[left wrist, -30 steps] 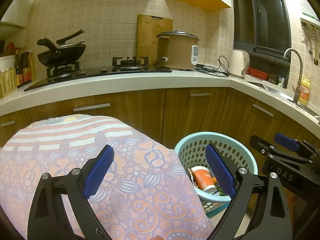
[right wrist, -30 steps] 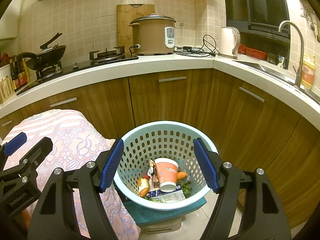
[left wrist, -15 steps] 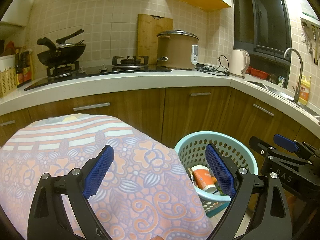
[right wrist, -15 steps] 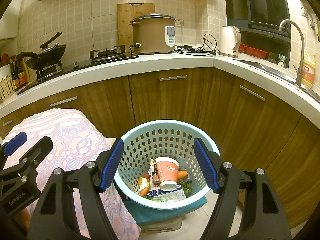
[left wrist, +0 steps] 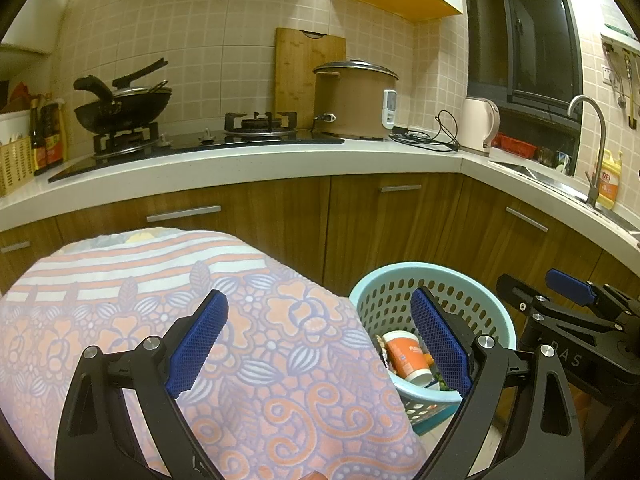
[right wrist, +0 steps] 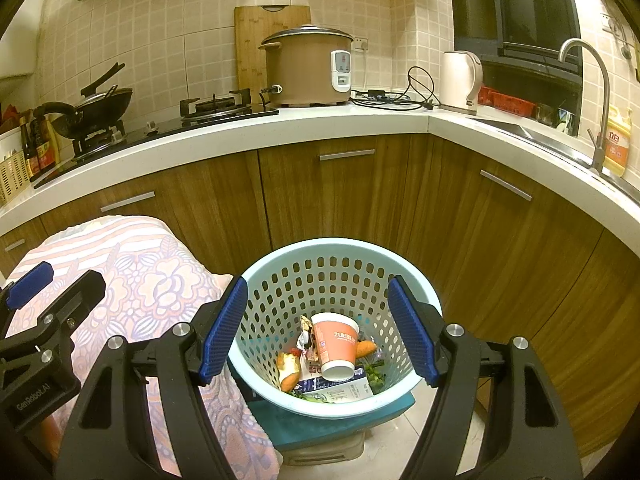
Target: Collect trash
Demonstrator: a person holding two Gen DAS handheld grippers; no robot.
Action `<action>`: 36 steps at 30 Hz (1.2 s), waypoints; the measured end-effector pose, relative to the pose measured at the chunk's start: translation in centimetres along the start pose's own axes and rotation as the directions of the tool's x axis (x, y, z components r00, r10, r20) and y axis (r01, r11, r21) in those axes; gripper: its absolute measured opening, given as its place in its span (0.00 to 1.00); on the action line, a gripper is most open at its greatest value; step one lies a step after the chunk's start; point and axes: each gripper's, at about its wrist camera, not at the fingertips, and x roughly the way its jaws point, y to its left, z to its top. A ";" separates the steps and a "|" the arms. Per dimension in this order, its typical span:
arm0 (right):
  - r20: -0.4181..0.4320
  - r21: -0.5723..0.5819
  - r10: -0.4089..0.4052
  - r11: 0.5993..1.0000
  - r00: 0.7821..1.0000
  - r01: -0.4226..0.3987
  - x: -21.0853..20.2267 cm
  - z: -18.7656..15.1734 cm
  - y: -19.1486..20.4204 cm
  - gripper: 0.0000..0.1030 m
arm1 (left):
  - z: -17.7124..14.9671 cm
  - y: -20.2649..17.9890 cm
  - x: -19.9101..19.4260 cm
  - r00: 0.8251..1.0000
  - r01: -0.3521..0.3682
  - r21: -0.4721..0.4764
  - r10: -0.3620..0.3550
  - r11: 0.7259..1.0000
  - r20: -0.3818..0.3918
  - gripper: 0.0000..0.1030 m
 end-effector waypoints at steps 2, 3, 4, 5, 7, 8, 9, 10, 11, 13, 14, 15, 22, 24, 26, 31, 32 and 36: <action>-0.001 0.000 0.001 1.000 1.000 -0.001 0.0 -0.1 0.0 0.66 | 0.0 0.0 0.0 1.000 0.002 -0.001 -0.002 1.000 -0.001 0.87; -0.001 -0.001 0.001 1.000 1.000 -0.001 0.1 -0.1 0.0 0.66 | 0.0 0.1 0.0 1.000 0.000 -0.002 0.000 1.000 -0.001 0.87; -0.001 -0.001 0.001 1.000 1.000 -0.001 0.1 -0.1 0.0 0.66 | 0.0 0.0 0.0 1.000 -0.003 -0.001 0.003 1.000 0.000 0.87; -0.001 -0.001 0.002 1.000 1.000 -0.002 0.1 -0.1 0.0 0.66 | 0.0 0.1 0.0 1.000 -0.003 -0.002 0.003 1.000 0.000 0.87; -0.001 0.000 0.002 1.000 1.000 -0.002 0.1 -0.2 0.0 0.66 | 0.0 0.1 0.0 1.000 -0.004 -0.006 0.004 1.000 -0.001 0.87; -0.001 -0.001 0.002 1.000 1.000 -0.002 0.1 -0.2 0.1 0.67 | 0.0 0.2 0.0 1.000 -0.008 -0.008 0.008 1.000 0.000 0.87; -0.001 -0.001 0.002 1.000 1.000 -0.002 0.1 -0.2 0.1 0.66 | 0.1 0.2 0.0 1.000 -0.011 -0.008 0.011 1.000 0.000 0.87; 0.000 -0.002 0.002 1.000 1.000 -0.002 0.1 -0.2 0.0 0.66 | 0.1 0.2 0.0 1.000 -0.013 -0.008 0.013 1.000 0.000 0.87; -0.001 -0.002 0.003 1.000 1.000 -0.003 0.2 -0.2 0.0 0.66 | 0.1 0.2 0.0 1.000 -0.013 -0.009 0.013 1.000 0.000 0.87; -0.002 -0.001 0.004 1.000 1.000 -0.004 0.2 -0.2 0.0 0.66 | 0.1 0.3 0.0 1.000 -0.013 -0.007 0.013 1.000 0.001 0.87; -0.002 -0.001 0.005 1.000 1.000 -0.005 0.2 -0.2 0.0 0.66 | 0.1 0.3 0.0 1.000 -0.013 -0.007 0.013 1.000 0.002 0.87; -0.002 -0.002 0.005 1.000 1.000 -0.005 0.2 -0.2 0.1 0.66 | 0.1 0.2 0.0 1.000 -0.014 -0.006 0.014 1.000 0.002 0.87; -0.004 -0.005 0.005 1.000 1.000 -0.005 0.3 -0.2 0.2 0.66 | 0.1 0.2 -0.1 1.000 -0.021 -0.006 0.021 1.000 0.002 0.87; -0.005 -0.005 0.007 1.000 1.000 -0.007 0.3 -0.2 0.1 0.66 | 0.2 0.2 0.0 0.999 -0.045 -0.001 0.045 0.999 0.006 0.87; -0.001 -0.004 0.007 1.000 1.000 -0.007 0.1 -0.2 0.1 0.66 | 0.2 0.2 0.0 0.999 -0.054 0.001 0.054 0.999 0.003 0.87; 0.011 -0.002 0.008 1.000 1.000 -0.008 -0.5 0.0 0.0 0.66 | 0.6 0.1 -0.5 0.999 -0.049 -0.003 0.049 0.999 0.005 0.87; 0.012 0.000 0.010 1.000 1.000 -0.010 -0.5 0.1 0.0 0.66 | 0.7 0.0 -0.7 0.999 -0.049 -0.001 0.049 0.999 0.004 0.87; 0.030 -0.005 0.016 1.000 0.999 -0.016 -1.4 0.4 0.0 0.66 | 0.9 -0.1 -1.5 0.999 -0.037 -0.009 0.037 0.999 0.001 0.87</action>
